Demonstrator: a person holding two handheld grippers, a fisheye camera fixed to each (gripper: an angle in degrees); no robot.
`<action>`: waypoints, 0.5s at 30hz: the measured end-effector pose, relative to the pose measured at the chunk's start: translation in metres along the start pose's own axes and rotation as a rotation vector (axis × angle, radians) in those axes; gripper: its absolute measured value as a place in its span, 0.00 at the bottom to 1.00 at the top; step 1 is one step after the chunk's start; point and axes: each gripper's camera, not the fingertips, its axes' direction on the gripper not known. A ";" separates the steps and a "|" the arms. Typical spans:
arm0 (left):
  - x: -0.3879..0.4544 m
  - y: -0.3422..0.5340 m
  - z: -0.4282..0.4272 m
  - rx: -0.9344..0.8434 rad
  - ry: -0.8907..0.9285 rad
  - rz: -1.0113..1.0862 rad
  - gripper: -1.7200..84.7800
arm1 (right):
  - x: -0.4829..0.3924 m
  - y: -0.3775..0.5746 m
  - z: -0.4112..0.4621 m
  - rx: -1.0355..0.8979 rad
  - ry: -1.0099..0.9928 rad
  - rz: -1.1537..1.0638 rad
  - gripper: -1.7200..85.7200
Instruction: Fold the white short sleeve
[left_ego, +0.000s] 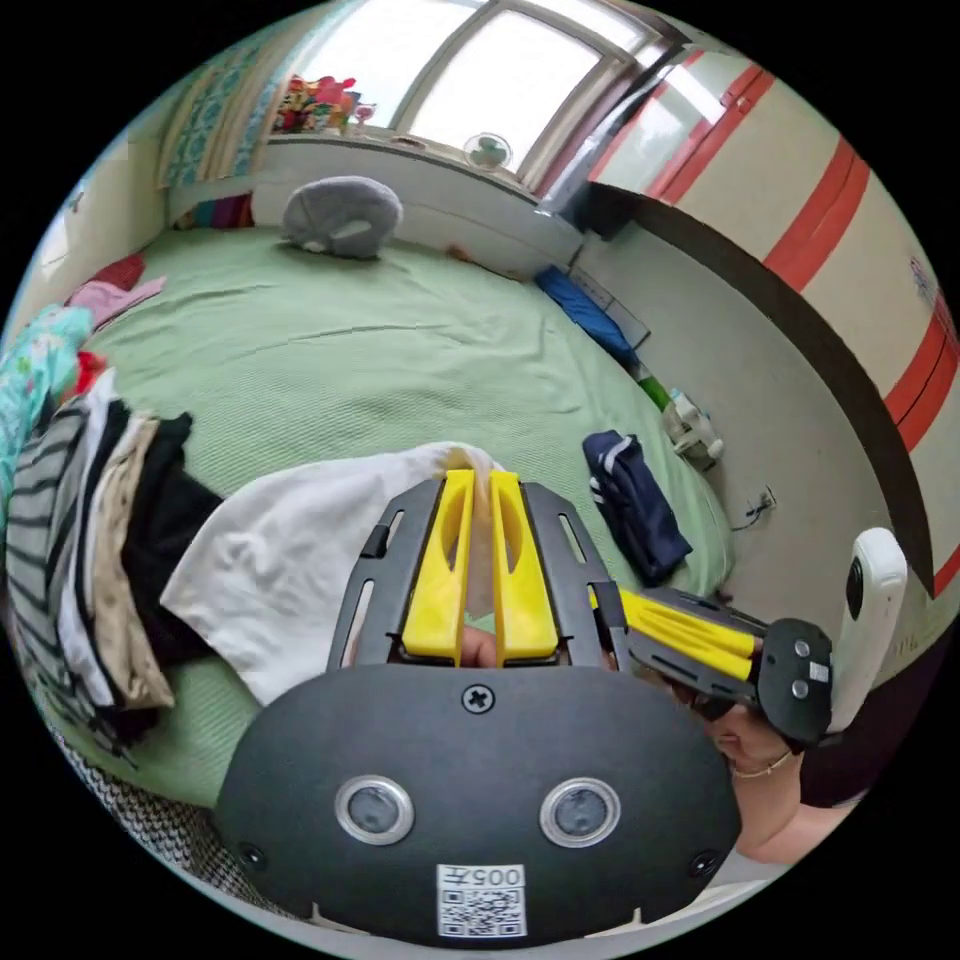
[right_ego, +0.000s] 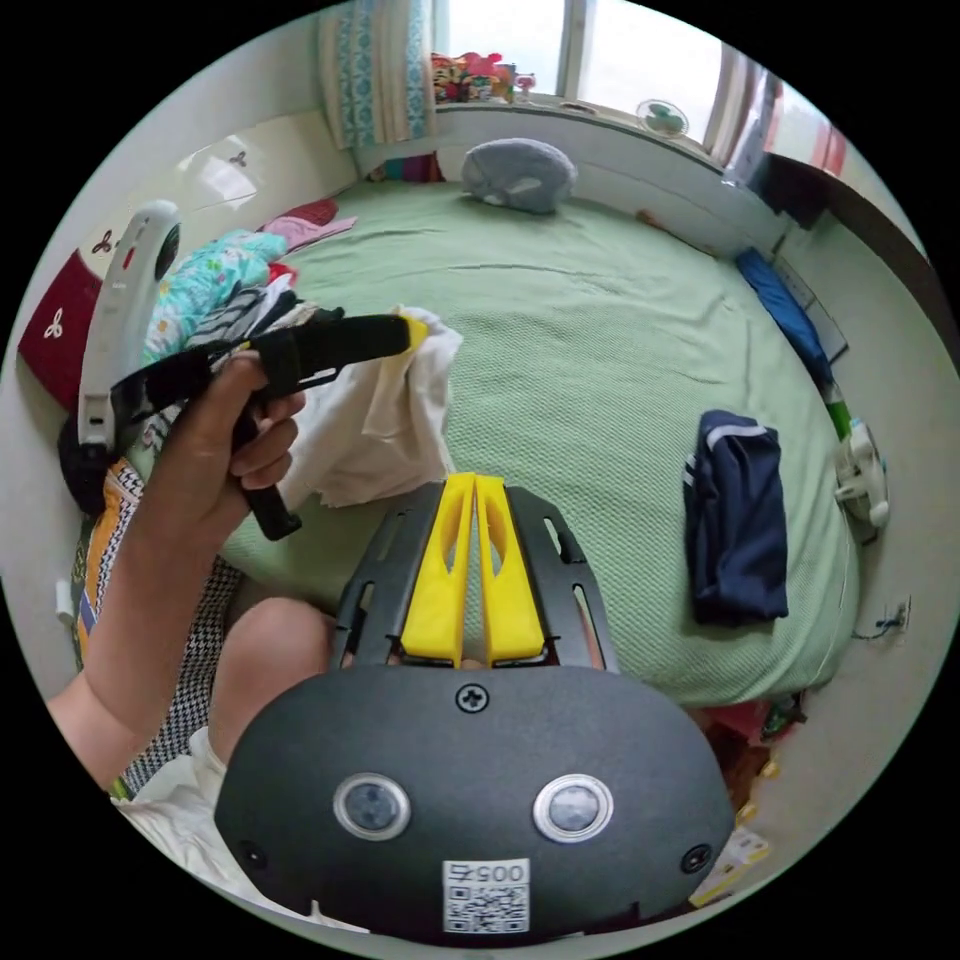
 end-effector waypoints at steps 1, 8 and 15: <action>0.011 -0.004 0.008 -0.007 0.009 0.021 0.07 | 0.008 0.003 0.001 -0.002 0.006 0.014 0.01; 0.098 -0.010 0.059 -0.082 -0.112 0.137 0.08 | 0.068 0.031 0.013 -0.017 0.008 0.135 0.01; 0.121 0.014 0.064 -0.182 -0.303 0.096 0.03 | 0.048 0.043 0.041 -0.088 -0.011 0.142 0.01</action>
